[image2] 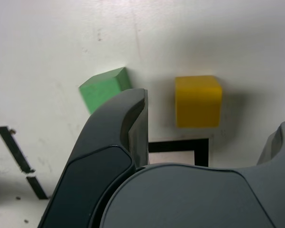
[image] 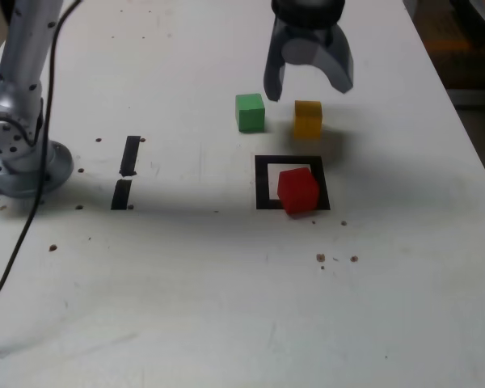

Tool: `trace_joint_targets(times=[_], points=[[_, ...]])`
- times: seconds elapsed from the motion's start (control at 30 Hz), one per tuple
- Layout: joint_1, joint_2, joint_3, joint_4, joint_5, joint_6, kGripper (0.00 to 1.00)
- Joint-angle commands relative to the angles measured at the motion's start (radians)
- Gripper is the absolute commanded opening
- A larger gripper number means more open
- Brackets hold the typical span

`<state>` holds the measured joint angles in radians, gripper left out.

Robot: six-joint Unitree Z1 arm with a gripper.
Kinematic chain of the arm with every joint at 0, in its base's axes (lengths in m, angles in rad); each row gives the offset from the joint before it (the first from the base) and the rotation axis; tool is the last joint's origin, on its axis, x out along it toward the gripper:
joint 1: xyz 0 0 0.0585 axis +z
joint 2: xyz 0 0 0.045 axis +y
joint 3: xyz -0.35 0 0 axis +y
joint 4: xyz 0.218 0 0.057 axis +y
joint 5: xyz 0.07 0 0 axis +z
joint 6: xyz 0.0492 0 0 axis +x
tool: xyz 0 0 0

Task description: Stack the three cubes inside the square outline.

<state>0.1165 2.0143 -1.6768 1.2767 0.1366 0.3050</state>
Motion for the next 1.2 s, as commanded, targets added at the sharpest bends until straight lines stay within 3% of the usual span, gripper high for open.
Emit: trace_joint_targets(times=[0.0, 0.23, 0.57, 0.93, 1.17], points=[[-0.011, -0.030, -0.014, 0.030, 0.001, -0.021, 0.93], [-0.072, -0.105, -0.031, 0.086, -0.039, -0.131, 0.94], [-0.171, -0.157, -0.002, 0.082, -0.123, -0.321, 0.99], [-0.260, -0.144, 0.042, 0.075, -0.164, -0.473, 0.99], [-0.293, -0.106, 0.093, 0.007, -0.203, -0.503, 0.97]])
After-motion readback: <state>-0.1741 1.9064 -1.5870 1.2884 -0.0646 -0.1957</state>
